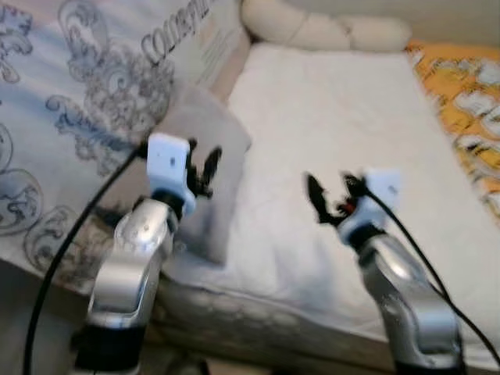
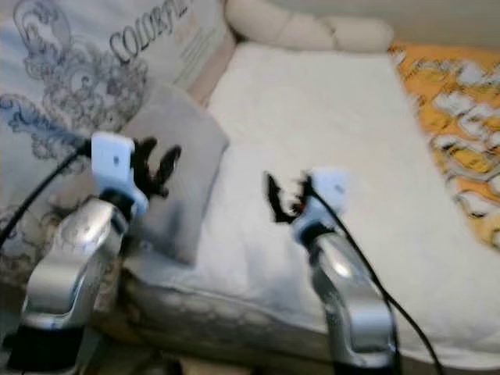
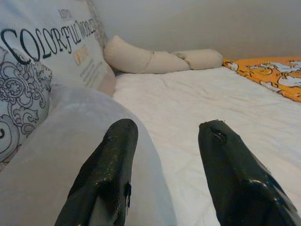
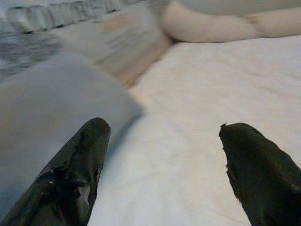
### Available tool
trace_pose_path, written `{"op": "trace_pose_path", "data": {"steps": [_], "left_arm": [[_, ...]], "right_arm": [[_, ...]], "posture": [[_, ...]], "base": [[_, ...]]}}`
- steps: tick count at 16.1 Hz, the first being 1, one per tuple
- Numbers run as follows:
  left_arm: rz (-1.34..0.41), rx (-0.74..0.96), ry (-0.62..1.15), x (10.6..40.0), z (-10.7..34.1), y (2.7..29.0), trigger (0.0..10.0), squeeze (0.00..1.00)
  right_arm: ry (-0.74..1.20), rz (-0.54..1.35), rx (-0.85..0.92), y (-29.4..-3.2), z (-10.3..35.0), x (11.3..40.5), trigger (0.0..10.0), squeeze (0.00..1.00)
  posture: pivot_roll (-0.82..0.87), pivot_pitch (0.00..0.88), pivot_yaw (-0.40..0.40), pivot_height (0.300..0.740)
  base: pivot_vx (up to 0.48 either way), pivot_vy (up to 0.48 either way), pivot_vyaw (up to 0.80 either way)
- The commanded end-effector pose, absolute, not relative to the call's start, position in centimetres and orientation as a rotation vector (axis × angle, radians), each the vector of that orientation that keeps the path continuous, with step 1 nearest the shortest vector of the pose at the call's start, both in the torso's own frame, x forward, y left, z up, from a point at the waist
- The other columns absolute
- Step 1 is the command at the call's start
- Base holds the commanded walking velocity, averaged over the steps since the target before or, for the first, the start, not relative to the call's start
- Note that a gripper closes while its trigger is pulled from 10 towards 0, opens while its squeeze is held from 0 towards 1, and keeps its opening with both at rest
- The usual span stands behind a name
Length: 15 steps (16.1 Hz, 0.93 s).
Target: Clean up the room
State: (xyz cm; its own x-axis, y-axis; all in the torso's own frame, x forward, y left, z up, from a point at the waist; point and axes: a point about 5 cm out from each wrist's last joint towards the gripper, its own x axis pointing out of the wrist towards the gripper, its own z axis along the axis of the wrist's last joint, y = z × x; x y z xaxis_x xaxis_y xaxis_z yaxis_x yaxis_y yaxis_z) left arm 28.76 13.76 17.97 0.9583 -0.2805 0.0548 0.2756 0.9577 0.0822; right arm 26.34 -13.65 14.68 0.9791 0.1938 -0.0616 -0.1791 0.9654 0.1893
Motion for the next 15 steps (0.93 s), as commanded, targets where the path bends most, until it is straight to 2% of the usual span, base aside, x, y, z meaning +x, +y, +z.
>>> {"op": "trace_pose_path", "data": {"steps": [1, 3, 6, 9, 15], "left_arm": [[-0.245, 0.094, -0.058, 28.4, 18.3, 14.5, 10.0, 0.0], [-0.231, 0.105, -0.04, 27.8, 18.1, 14.8, 10.0, 0.0], [-0.191, 0.123, -0.022, 27.3, 17.7, 14.9, 10.0, 0.0], [-0.102, 0.107, 0.008, 26.9, 16.7, 15.6, 10.0, 0.0], [-0.054, 0.107, 0.049, 26.0, 15.1, 15.9, 10.0, 0.0]], "right_arm": [[0.088, 0.185, 0.193, -13.5, 14.6, 26.3, 10.0, 0.0], [0.099, 0.175, 0.189, -13.8, 14.2, 26.2, 10.0, 0.0], [0.124, 0.182, 0.158, -13.6, 13.5, 26.3, 10.0, 0.0], [0.166, 0.136, 0.005, -13.8, 12.6, 27.0, 10.0, 0.0], [0.132, 0.144, 0.032, -14.7, 13.0, 27.6, 10.0, 0.0]], "posture": [[0.03, 0.0, -0.007, 0.74], [0.03, 0.0, -0.009, 0.74], [0.04, 0.0, -0.016, 0.74], [0.04, 0.0, -0.021, 0.74], [0.02, 0.0, -0.033, 0.74]], "base": [[0.0, -0.454, -0.73], [0.0, -0.459, -0.77], [0.0, -0.458, 0.0], [0.0, -0.458, 0.0], [0.0, -0.461, 0.0]]}}
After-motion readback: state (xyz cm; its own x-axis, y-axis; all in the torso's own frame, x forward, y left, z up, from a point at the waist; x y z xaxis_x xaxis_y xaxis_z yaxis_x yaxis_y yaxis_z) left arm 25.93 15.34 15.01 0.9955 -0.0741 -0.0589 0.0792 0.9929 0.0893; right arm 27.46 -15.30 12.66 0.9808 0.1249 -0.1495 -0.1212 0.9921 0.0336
